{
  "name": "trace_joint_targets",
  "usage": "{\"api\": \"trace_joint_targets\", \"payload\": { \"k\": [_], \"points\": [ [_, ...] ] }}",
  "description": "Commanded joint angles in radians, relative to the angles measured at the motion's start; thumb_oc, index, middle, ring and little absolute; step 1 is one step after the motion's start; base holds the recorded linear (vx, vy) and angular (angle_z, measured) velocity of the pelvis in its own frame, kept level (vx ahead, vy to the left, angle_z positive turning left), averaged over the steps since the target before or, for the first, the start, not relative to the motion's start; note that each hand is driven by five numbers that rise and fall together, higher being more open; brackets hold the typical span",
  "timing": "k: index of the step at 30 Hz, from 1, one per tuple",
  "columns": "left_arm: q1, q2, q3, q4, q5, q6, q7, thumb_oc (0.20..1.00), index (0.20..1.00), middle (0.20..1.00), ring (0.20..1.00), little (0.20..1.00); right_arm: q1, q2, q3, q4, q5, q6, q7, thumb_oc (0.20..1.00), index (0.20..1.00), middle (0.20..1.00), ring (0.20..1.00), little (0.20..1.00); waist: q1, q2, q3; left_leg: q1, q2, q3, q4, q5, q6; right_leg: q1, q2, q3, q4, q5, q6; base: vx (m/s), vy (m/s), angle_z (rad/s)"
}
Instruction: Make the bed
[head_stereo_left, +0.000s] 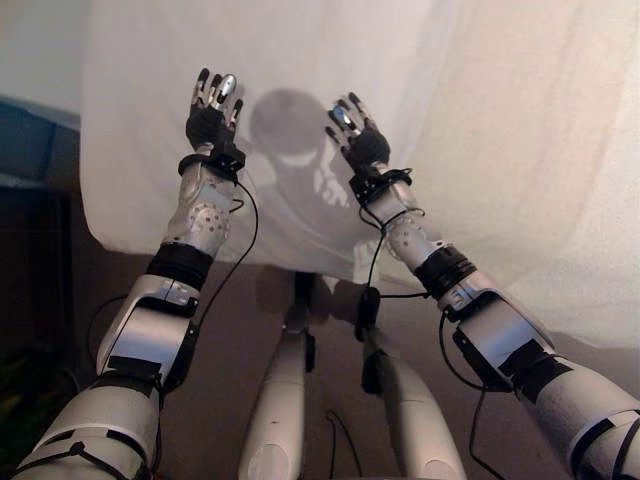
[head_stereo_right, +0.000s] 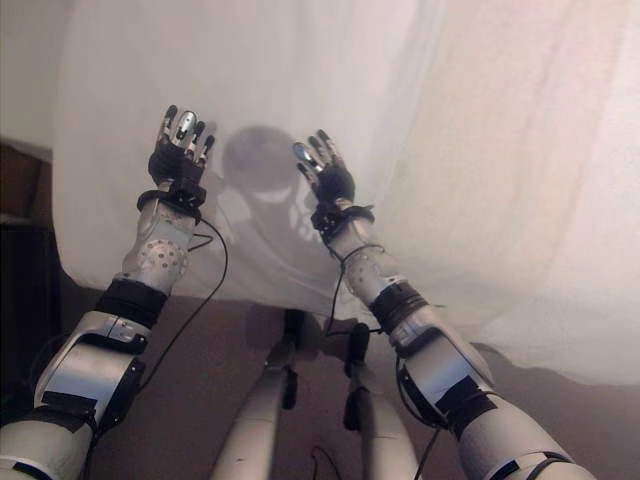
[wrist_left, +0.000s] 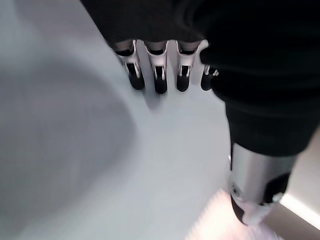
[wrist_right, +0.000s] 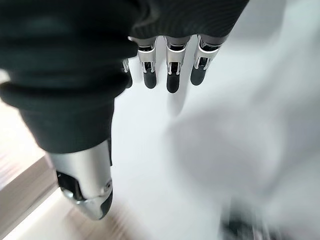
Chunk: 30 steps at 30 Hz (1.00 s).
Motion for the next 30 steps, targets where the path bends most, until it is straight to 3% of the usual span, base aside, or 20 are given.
{"api": "trace_joint_targets", "payload": {
  "k": [1,7,12,14,20,25,30],
  "points": [
    [-0.048,0.097,0.022,0.031,0.125,-0.037,0.107,1.0,1.0,1.0,1.0,1.0,0.004,0.002,-0.04,-0.007,-0.051,-0.015,-0.077,1.0,1.0,1.0,1.0,1.0,0.03,-0.038,-0.01,-0.08,-0.041,0.025,0.114,-0.132,-0.074,0.051,-0.106,-0.009,-0.006,-0.015,0.165,0.03,-0.007,0.18],
    [-0.016,0.137,0.056,0.119,0.179,-0.025,0.189,1.0,1.0,1.0,1.0,1.0,0.062,0.022,-0.07,0.111,-0.129,-0.006,-0.17,1.0,1.0,1.0,1.0,1.0,0.026,-0.026,-0.01,-0.191,-0.048,0.02,0.151,-0.148,-0.083,-0.038,-0.106,-0.043,-0.008,-0.011,0.164,0.04,0.03,0.12],
    [0.024,0.192,0.075,0.147,0.217,-0.011,0.209,1.0,1.0,1.0,1.0,1.0,0.113,0.022,-0.084,0.111,-0.145,-0.009,-0.193,1.0,1.0,1.0,1.0,1.0,0.02,-0.023,-0.01,-0.212,-0.049,0.018,0.152,-0.15,-0.079,-0.06,-0.11,-0.054,-0.008,-0.009,0.164,0.02,0.036,-0.02],
    [0.047,0.255,0.092,0.219,0.305,0.02,0.277,1.0,1.0,1.0,1.0,1.0,0.166,0.021,-0.105,0.106,-0.168,-0.022,-0.223,1.0,1.0,1.0,1.0,1.0,0.014,-0.019,-0.01,-0.219,-0.052,0.022,0.155,-0.151,-0.077,-0.068,-0.11,-0.057,-0.002,-0.011,0.165,0.01,0.021,0.0],
    [0.071,0.321,0.137,0.246,0.343,0.024,0.372,1.0,1.0,1.0,1.0,1.0,0.255,0.034,-0.128,0.107,-0.205,-0.028,-0.285,1.0,1.0,1.0,1.0,1.0,0.004,-0.014,-0.01,-0.217,-0.052,0.037,0.173,-0.169,-0.076,-0.068,-0.116,-0.065,0.002,-0.01,0.167,0.0,0.016,0.02],
    [0.158,0.382,0.222,0.266,0.396,0.043,0.466,1.0,1.0,1.0,1.0,1.0,0.366,0.049,-0.22,0.092,-0.196,-0.083,-0.367,1.0,1.0,1.0,1.0,1.0,-0.01,-0.018,-0.01,-0.214,-0.047,0.047,0.191,-0.183,-0.072,-0.065,-0.116,-0.062,0.003,-0.005,0.17,-0.01,0.02,0.01],
    [0.236,0.43,0.289,0.215,0.474,0.05,0.561,1.0,1.0,1.0,1.0,1.0,0.475,0.032,-0.304,0.128,-0.198,-0.086,-0.41,1.0,1.0,1.0,1.0,1.0,-0.02,-0.029,-0.01,-0.206,-0.039,0.047,0.186,-0.182,-0.062,-0.058,-0.113,-0.054,-0.003,0.012,0.179,-0.03,0.007,-0.01]
  ]
}}
